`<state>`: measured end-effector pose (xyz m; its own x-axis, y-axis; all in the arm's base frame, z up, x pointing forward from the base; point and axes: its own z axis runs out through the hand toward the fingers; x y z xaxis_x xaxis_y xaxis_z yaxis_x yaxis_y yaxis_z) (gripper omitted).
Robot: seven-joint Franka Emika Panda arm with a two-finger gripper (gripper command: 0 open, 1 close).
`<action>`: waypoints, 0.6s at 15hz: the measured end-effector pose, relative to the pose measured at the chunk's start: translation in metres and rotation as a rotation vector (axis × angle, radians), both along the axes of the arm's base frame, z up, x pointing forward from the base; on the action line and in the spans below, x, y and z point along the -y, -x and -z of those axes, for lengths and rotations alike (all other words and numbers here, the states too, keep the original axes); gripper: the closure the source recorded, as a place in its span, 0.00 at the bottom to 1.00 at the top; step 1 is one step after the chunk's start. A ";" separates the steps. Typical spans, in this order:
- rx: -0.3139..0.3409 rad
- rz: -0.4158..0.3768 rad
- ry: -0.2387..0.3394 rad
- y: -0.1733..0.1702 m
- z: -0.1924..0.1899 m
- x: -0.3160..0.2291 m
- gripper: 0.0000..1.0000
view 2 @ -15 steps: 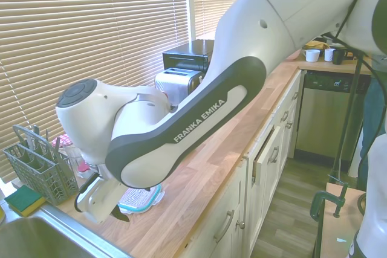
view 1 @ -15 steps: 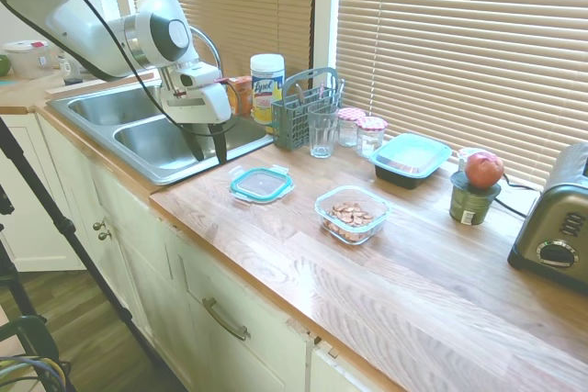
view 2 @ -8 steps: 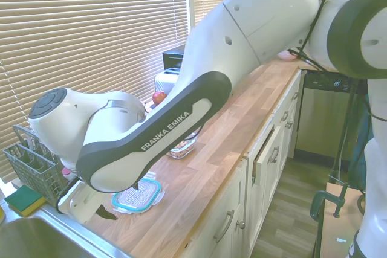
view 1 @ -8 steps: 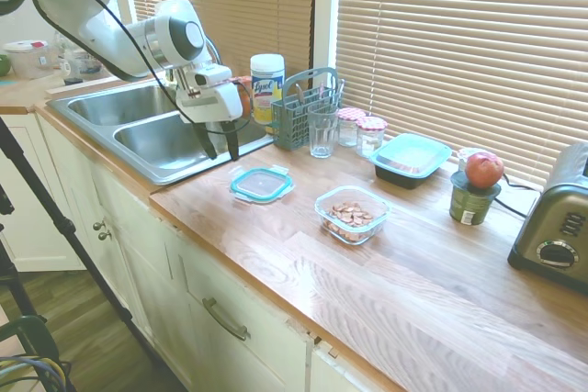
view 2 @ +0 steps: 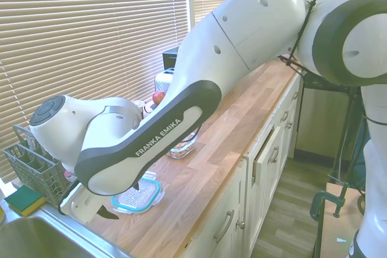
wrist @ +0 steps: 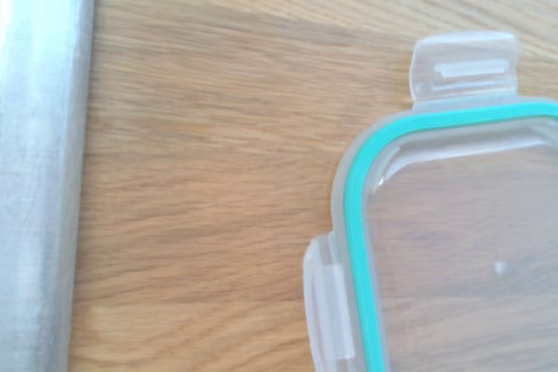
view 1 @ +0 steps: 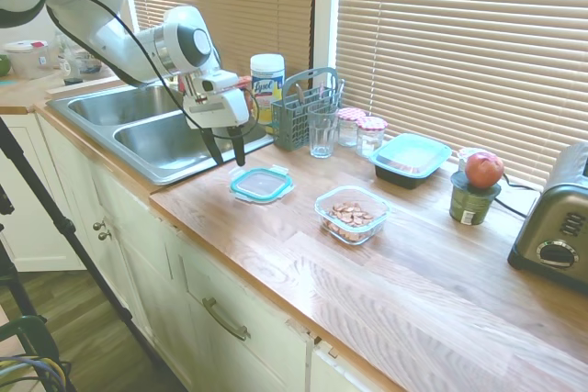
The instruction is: Cover the lid of the food container
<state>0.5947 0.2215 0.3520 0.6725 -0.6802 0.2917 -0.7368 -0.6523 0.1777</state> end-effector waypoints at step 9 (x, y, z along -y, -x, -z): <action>-0.020 0.026 0.020 -0.014 0.020 0.016 0.00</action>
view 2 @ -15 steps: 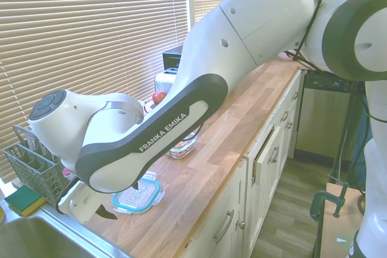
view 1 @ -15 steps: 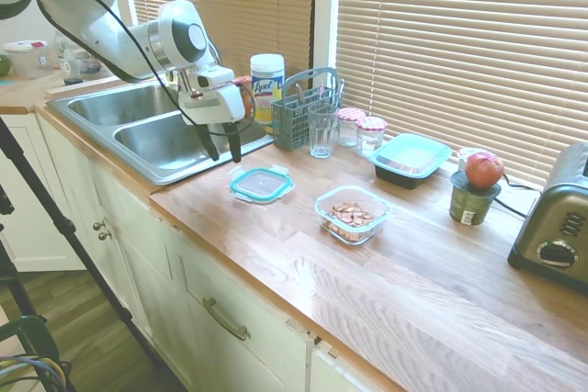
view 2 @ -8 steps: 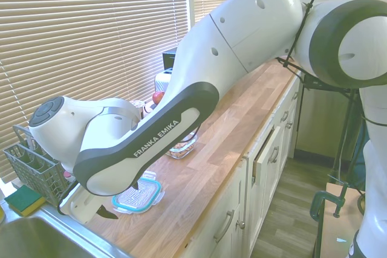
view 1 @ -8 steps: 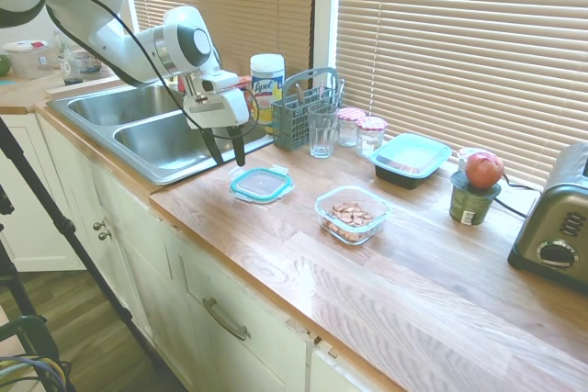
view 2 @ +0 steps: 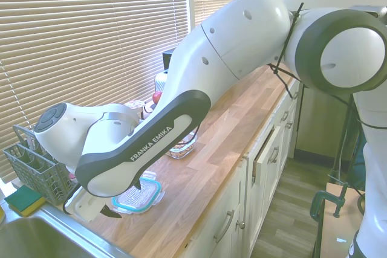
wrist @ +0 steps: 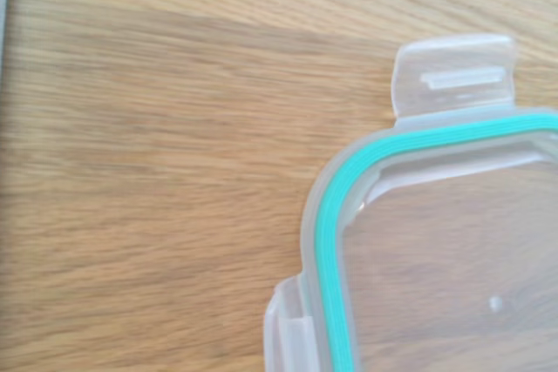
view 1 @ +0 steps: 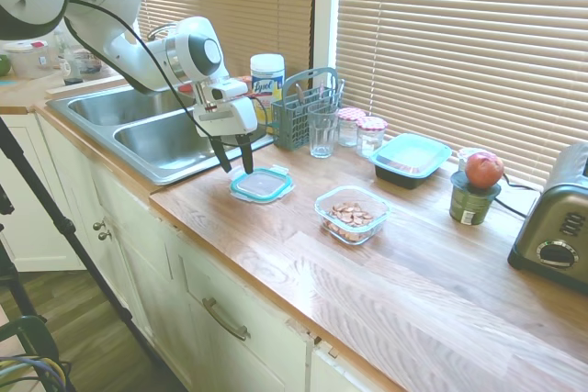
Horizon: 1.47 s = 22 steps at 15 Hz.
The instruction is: Cover the lid of the food container
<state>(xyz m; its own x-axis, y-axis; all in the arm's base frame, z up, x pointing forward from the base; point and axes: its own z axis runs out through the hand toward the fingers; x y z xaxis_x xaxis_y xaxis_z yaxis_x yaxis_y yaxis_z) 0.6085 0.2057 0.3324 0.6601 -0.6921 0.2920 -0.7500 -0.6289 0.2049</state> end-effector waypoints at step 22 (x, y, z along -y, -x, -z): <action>0.013 -0.040 0.086 0.000 0.019 -0.006 1.00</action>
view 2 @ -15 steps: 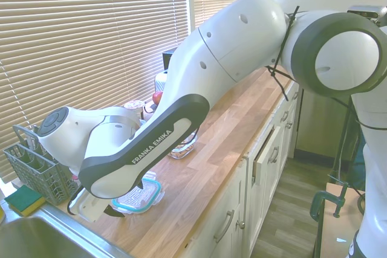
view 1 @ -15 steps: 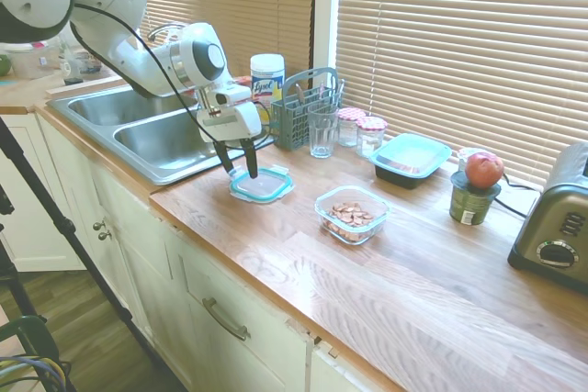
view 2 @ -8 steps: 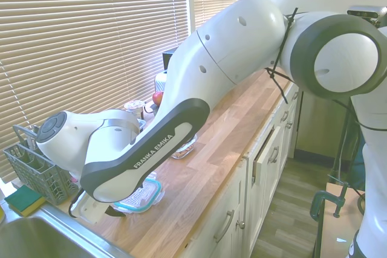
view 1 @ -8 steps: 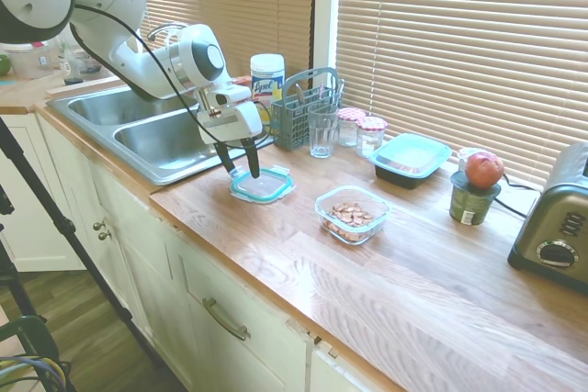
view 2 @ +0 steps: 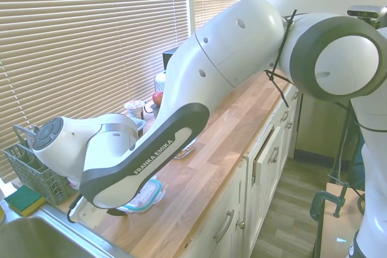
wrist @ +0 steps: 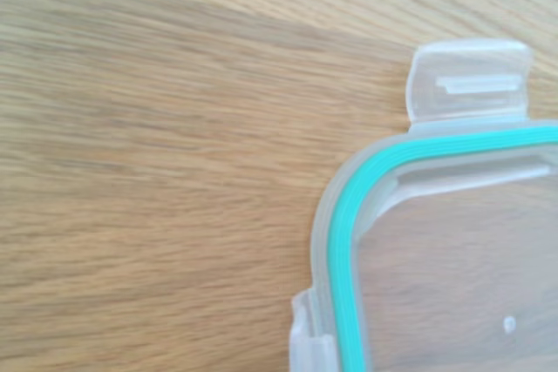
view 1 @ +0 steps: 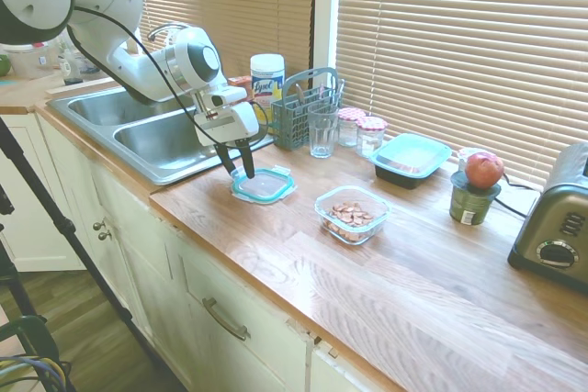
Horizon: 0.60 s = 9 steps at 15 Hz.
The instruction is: Cover the lid of the food container
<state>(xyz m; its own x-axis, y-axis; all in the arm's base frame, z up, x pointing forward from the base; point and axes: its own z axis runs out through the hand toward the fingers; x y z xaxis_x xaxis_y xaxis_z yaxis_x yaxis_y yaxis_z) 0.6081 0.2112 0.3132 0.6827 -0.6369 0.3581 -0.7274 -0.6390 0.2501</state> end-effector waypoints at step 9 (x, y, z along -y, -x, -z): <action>0.024 -0.014 0.073 0.004 0.013 -0.007 1.00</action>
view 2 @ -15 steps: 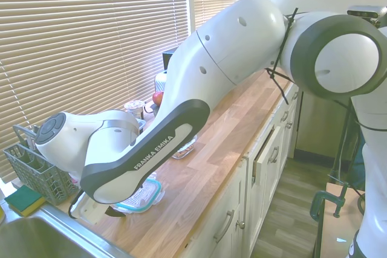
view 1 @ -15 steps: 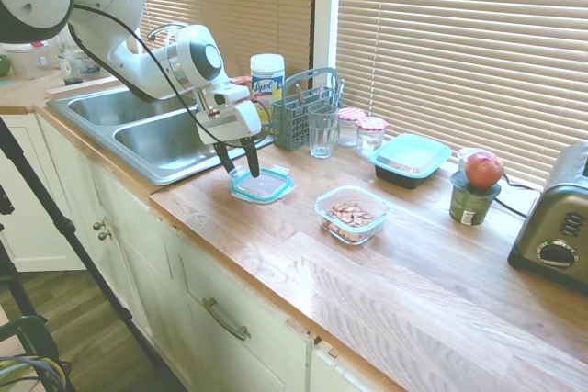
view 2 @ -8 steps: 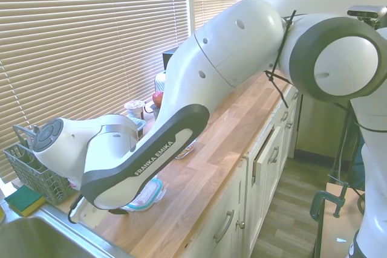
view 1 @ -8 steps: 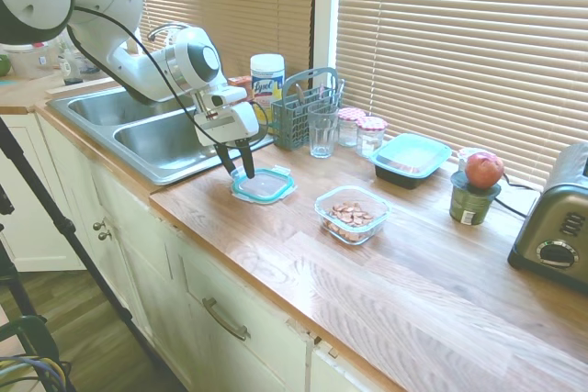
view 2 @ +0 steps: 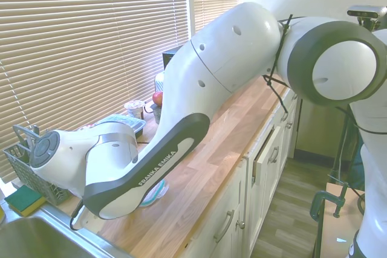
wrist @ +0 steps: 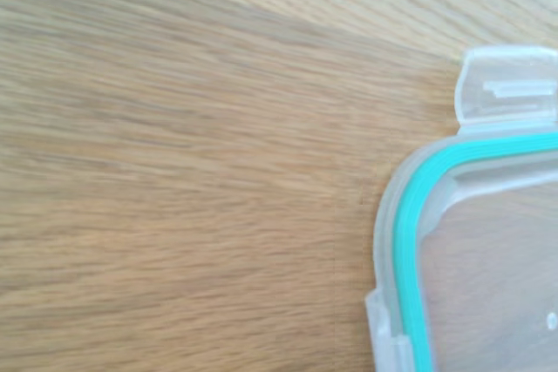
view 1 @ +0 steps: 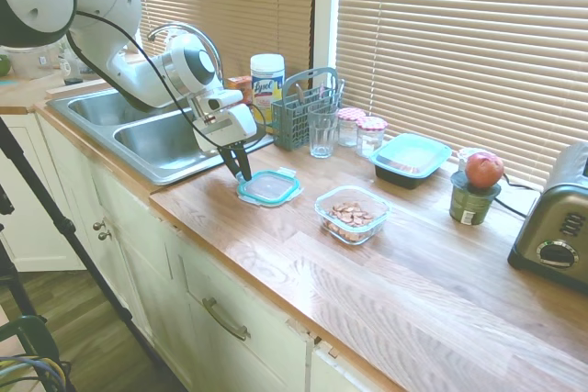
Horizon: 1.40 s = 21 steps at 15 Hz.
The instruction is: Cover the lid of the food container
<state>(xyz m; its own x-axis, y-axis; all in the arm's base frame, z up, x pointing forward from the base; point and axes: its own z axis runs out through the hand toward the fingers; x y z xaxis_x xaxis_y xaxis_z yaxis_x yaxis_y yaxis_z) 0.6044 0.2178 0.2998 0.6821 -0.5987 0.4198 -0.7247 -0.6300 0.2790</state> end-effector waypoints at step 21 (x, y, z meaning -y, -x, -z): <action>0.082 0.027 -0.089 0.027 -0.064 0.021 1.00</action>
